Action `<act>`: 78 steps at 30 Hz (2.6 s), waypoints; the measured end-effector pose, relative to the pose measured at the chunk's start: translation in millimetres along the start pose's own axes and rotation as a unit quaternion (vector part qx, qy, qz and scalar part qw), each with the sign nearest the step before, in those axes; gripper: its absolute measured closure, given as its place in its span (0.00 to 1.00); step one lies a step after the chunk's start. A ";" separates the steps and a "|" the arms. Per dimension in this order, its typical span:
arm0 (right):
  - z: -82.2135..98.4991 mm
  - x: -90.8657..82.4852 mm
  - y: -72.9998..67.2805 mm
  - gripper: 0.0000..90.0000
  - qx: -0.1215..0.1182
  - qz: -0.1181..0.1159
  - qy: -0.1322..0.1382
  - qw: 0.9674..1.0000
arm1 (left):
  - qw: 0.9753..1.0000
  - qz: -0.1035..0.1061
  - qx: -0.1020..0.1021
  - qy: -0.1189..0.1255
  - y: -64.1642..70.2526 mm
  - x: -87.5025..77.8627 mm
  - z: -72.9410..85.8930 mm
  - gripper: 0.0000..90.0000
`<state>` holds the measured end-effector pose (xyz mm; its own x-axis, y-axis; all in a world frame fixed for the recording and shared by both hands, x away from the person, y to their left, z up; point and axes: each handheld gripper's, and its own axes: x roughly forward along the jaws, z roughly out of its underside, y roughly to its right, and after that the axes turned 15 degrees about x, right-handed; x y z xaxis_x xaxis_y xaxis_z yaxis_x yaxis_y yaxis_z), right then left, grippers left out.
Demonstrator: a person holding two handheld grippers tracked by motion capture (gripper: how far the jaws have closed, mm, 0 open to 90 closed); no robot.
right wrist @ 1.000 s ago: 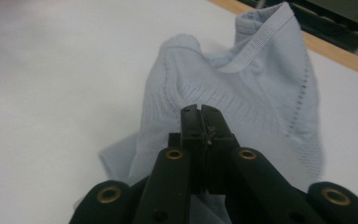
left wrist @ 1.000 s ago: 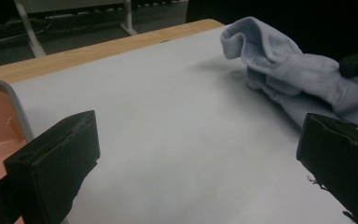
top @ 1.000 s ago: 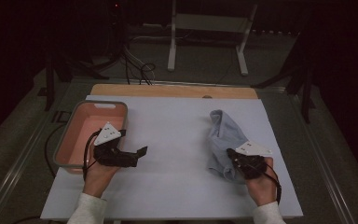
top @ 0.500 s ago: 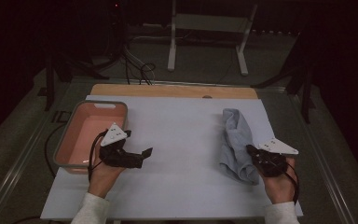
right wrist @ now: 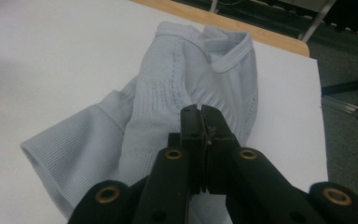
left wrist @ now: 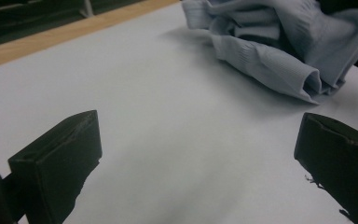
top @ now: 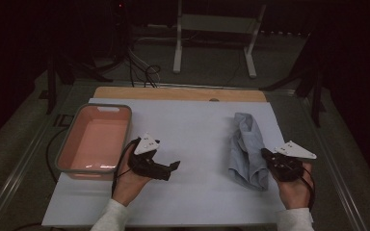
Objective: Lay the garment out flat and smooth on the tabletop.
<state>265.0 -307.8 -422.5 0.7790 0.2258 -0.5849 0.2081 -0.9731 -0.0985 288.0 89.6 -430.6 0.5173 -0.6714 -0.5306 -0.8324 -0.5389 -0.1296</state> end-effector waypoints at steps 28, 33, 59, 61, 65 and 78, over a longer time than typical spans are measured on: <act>-0.3 -1.8 6.6 0.99 0.011 -0.002 0.004 1.000 | 0.998 0.059 0.032 -0.014 36.8 65.4 -28.9 0.08; -0.4 -2.3 6.7 0.98 0.010 -0.003 0.006 1.000 | 0.997 0.073 0.034 -0.015 45.1 78.3 -34.3 0.10; -0.9 -6.3 14.6 0.98 0.016 0.007 0.013 1.000 | 0.987 0.119 0.096 -0.042 81.7 141.3 -63.4 0.92; -0.7 -7.1 17.1 0.98 0.020 0.010 0.015 1.000 | 0.988 0.114 0.095 -0.041 78.3 138.5 -64.1 0.98; -0.8 -8.6 20.0 0.98 0.025 0.013 0.016 0.999 | 0.990 0.105 0.083 -0.036 70.9 132.4 -65.1 0.99; 0.3 -7.6 22.9 0.98 0.027 0.014 0.010 0.999 | 0.997 0.055 0.049 -0.019 36.1 90.9 -49.8 0.99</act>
<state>263.6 -331.8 -420.5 0.7960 0.1978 -0.5720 0.1531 -0.9802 -0.1259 314.9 -16.1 -441.8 0.4150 -0.7035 -0.5769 -0.9003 -0.4089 -0.1491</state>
